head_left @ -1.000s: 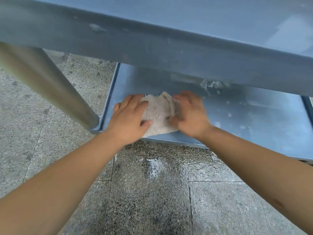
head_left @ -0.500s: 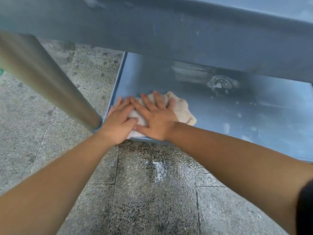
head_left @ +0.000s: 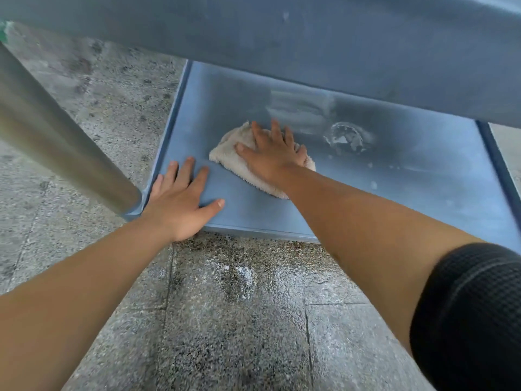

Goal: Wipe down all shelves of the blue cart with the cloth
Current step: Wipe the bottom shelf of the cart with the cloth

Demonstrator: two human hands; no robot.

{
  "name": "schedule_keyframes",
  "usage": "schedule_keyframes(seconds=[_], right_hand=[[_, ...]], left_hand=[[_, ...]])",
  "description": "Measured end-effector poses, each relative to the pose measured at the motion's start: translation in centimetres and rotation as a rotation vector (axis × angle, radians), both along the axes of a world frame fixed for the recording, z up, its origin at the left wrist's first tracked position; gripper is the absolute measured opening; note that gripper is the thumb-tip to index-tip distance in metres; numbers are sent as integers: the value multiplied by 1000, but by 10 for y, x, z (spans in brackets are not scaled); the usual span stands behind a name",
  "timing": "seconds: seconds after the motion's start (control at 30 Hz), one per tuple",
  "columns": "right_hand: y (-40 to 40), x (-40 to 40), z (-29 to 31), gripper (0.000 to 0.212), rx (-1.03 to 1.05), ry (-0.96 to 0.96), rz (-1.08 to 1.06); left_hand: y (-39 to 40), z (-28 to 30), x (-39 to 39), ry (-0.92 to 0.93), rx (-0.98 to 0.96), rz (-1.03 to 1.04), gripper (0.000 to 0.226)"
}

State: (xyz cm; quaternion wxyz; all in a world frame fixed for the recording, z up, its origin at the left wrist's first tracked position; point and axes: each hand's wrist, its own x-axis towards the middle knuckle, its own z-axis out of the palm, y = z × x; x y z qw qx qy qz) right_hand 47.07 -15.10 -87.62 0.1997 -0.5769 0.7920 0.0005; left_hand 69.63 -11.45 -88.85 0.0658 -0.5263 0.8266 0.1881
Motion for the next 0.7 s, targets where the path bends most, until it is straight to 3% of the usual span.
schedule_keyframes(seconds=[0.07,0.17,0.23,0.33,0.5,0.63,0.7], right_hand=[[5,-14,5,79,-126,39,265],[5,-35,1,77,-201,243,904],[0,-39,-7,77,-150,281,991],[0,-36,-16,75,-192,257,842],[0,-40,-10,73,-162,149,288],[-3,-44,-10,71,-138,123,181],[-3,-61,-10,72,-117,98,4]], left_hand=[[-5,3,-5,-10,-112,-9,88],[-9,2,-12,-70,-210,-92,83],[-10,-4,-14,-98,-174,-96,84],[-12,-8,-12,-129,-169,-97,87],[-13,-10,-9,-120,-184,-101,85],[-13,-9,-10,-123,-170,-101,84],[-13,-7,-10,-128,-147,-103,84]])
